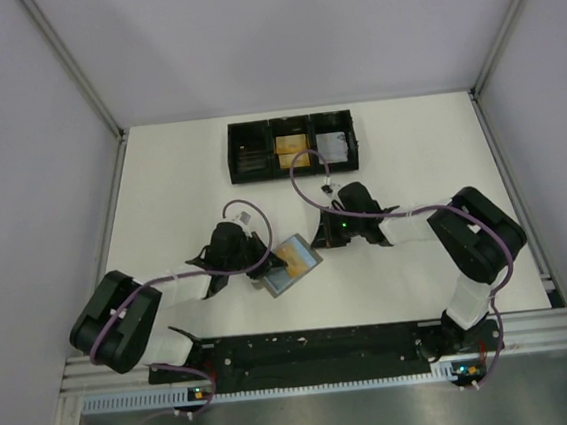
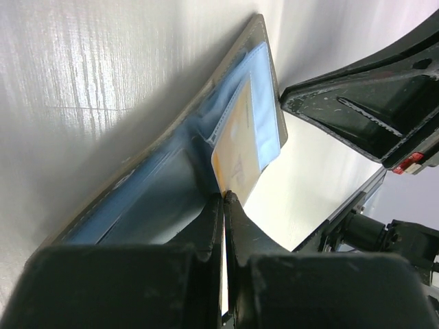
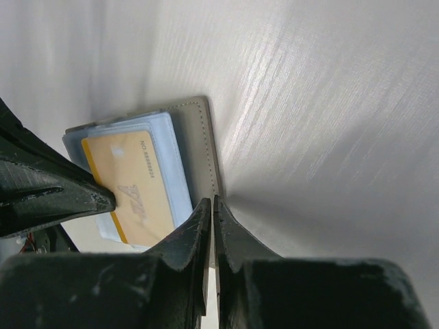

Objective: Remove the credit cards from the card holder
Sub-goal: Remove the credit card from the card holder.

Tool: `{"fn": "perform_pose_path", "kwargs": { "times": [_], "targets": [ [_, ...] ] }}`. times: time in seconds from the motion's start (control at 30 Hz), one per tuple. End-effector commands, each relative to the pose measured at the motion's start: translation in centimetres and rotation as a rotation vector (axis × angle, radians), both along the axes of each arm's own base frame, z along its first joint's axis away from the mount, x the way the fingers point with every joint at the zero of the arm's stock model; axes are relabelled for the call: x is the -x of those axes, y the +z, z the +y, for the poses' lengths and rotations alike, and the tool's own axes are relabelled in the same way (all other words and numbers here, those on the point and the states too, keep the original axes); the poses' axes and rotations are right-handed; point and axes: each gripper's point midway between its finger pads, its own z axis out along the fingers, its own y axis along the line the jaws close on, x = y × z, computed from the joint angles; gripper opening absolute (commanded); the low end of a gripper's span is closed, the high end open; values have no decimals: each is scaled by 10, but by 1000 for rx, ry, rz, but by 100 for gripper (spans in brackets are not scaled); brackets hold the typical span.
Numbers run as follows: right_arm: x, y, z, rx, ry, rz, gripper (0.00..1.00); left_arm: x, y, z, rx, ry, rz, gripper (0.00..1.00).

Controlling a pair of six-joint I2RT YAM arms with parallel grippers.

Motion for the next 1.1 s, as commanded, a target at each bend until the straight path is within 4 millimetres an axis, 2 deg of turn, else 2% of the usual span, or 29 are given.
{"fn": "perform_pose_path", "kwargs": {
  "times": [0.0,0.1,0.2,0.4,0.53,0.73,0.93,1.07],
  "targets": [
    [-2,33,7,-72,51,-106,5,-7,-2,1,-27,-11,-13,0],
    [4,54,23,-141,117,-147,5,-10,-2,-4,-10,-22,-16,0],
    [9,63,40,-169,165,-148,5,-13,-1,-7,-5,-28,-21,0],
    [12,49,61,-165,208,-93,6,-14,-4,-8,-3,-30,-19,0],
    [4,25,52,-79,136,-52,3,-12,-6,-8,2,-30,-11,0],
    [8,-10,28,31,56,43,0,-10,-7,-7,18,-9,8,0],
    [6,-25,4,98,-20,75,0,-7,-8,-7,62,15,35,4],
    [6,-26,2,103,-31,77,0,-5,-7,-5,79,37,37,8]
  ]
}}
